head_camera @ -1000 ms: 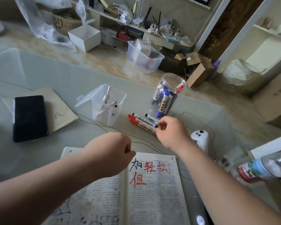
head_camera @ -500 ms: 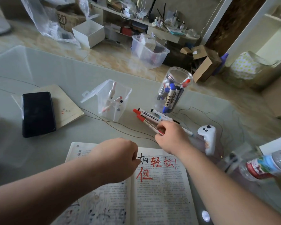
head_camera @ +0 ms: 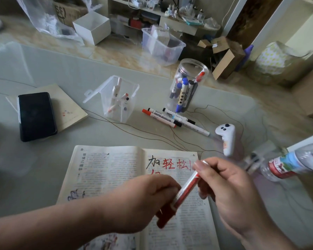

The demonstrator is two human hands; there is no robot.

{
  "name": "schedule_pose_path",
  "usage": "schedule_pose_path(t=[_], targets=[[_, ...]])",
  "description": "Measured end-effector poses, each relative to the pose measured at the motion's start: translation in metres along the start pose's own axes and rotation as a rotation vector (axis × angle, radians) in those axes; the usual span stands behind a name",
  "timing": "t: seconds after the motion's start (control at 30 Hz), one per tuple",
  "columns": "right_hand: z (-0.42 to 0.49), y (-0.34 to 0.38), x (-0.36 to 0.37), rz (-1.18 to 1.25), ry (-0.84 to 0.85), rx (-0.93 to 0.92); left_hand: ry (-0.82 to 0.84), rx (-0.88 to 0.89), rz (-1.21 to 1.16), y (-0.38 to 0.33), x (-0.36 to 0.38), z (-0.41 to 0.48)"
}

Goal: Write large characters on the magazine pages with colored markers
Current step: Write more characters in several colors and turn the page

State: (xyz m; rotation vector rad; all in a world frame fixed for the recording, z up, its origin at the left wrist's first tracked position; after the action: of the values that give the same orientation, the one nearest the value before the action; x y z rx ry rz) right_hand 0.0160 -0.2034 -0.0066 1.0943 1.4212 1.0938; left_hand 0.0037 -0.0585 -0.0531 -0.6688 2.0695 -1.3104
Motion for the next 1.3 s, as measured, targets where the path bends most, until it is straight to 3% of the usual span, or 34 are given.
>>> schedule_pose_path(t=[0.1, 0.13, 0.27, 0.43, 0.57, 0.63, 0.83, 0.9, 0.97, 1.07, 1.17, 1.3], targets=[[-0.005, -0.011, 0.006, -0.025, 0.038, 0.008, 0.091, -0.063, -0.444, 0.008, 0.019, -0.013], [-0.007, -0.015, 0.008, -0.013, 0.050, 0.018, 0.100, -0.089, -0.494, 0.010, 0.023, -0.016], [-0.010, -0.028, 0.009, 0.058, 0.054, 0.043, 0.098, -0.160, -0.402, 0.016, 0.028, -0.016], [-0.002, -0.036, 0.007, 0.232, 0.038, 0.096, 0.091, -0.145, -0.615, 0.016, 0.032, -0.011], [0.001, -0.032, 0.021, 0.264, 0.214, 0.127, 0.126, -0.124, -0.691, 0.012, 0.040, -0.004], [-0.002, -0.027, 0.035, 0.246, 0.343, 0.114, 0.105, -0.127, -0.593, 0.013, 0.036, -0.004], [0.000, -0.026, 0.035, 0.218, 0.363, 0.097, 0.072, -0.145, -0.239, 0.012, 0.017, -0.005], [0.014, -0.026, 0.008, 0.137, 0.196, 0.056, 0.050, -0.201, 0.021, 0.019, 0.005, -0.007], [0.031, -0.021, -0.035, 0.073, -0.075, -0.030, -0.011, -0.184, 0.510, 0.021, -0.012, -0.005], [0.050, -0.037, -0.076, 0.213, -0.337, 0.005, -0.126, -0.174, 0.923, 0.031, -0.028, 0.007], [0.061, -0.059, -0.064, 0.213, -0.283, 0.065, -0.124, -0.278, 1.047, 0.054, -0.036, 0.018], [0.060, -0.060, -0.039, -0.072, -0.084, 0.011, -0.124, -0.341, 1.057, 0.063, -0.043, 0.022]])
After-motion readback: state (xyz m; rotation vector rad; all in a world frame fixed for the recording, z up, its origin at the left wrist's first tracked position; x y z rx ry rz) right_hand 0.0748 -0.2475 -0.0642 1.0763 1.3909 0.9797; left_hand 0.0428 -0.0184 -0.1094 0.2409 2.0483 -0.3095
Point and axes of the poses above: each hand's wrist, its own z-axis towards the middle knuckle, its own x-axis out of the palm, y = z × x, the point moved 9 cm from there along z, towards the middle knuckle, and after that the axes turned 3 degrees about y, right-handed, at the moved point
